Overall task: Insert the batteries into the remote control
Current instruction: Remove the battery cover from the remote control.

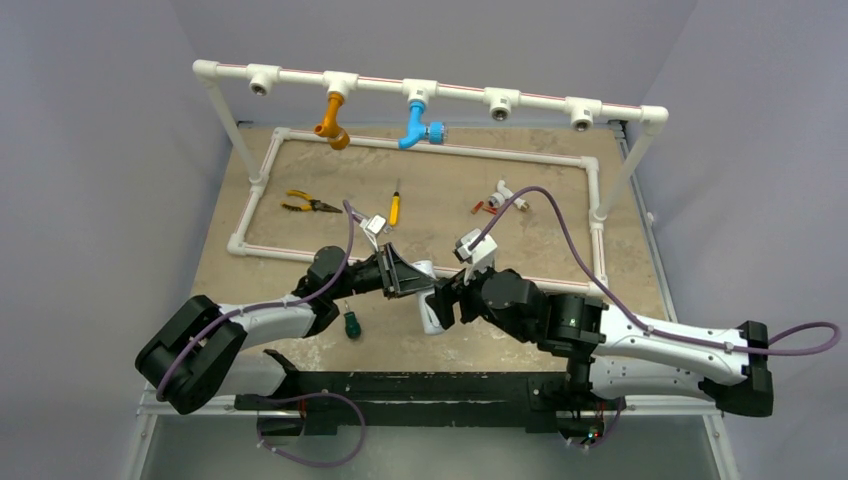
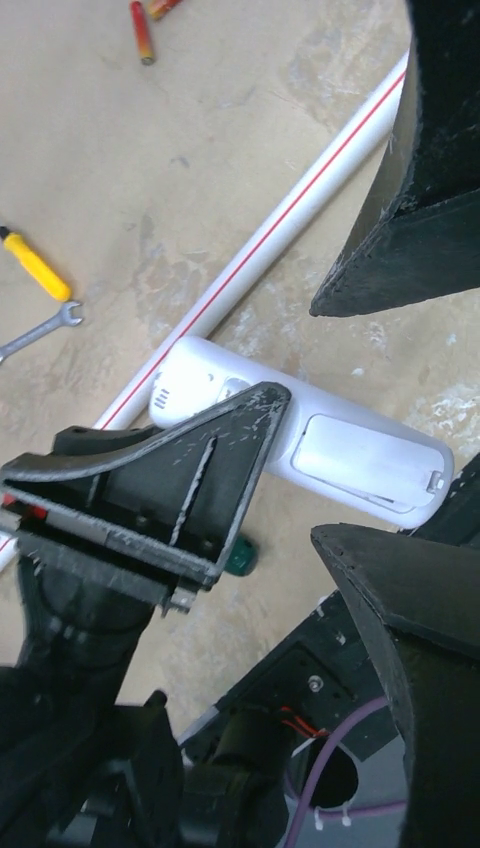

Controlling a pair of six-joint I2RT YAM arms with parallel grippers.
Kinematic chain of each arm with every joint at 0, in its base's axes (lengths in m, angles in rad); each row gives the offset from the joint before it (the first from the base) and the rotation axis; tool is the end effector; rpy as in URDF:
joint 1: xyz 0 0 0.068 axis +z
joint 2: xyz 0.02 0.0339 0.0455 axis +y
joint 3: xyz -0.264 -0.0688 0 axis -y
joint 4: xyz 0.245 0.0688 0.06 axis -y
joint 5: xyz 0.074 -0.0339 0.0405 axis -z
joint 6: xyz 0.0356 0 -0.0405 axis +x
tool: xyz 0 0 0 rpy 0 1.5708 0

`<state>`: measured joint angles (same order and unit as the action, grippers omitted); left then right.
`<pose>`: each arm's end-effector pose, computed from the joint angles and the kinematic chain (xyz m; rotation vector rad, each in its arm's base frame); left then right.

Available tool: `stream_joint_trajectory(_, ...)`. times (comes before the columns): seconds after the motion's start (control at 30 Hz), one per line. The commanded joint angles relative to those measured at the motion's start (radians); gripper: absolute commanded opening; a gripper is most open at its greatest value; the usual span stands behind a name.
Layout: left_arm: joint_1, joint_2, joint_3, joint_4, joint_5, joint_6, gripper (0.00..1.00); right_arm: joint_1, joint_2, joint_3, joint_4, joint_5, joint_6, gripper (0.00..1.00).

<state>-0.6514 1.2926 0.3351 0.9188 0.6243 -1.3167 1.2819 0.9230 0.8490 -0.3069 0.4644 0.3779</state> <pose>0.1785 -0.1623 0.1976 -0.0641 2.0271 -1.8978 0.0745 0.1946 0.3264 -0.5686 1.8824 0.6597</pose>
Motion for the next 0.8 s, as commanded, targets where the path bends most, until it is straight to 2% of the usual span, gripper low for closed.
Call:
stream_joint_trajectory(0.0, -0.005, 0.001, 0.048, 0.047, 0.003, -0.001, 0.0, 0.003, 0.012, 0.034, -0.047, 0.043, 0.129, 0.74)
stream_joint_trajectory(0.3, -0.006, -0.006, 0.034, 0.046, -0.013, 0.009, 0.0, 0.055, 0.001, -0.009, -0.06, 0.068, 0.203, 0.68)
stream_joint_trajectory(0.5, -0.005, -0.005, 0.027, 0.052, -0.018, 0.006, 0.0, 0.088, 0.055, 0.015, -0.105, 0.092, 0.2, 0.63)
stream_joint_trajectory(0.77, -0.005, -0.009, 0.022, 0.047, -0.017, 0.008, 0.0, 0.091, 0.118, 0.035, -0.133, 0.082, 0.182, 0.62)
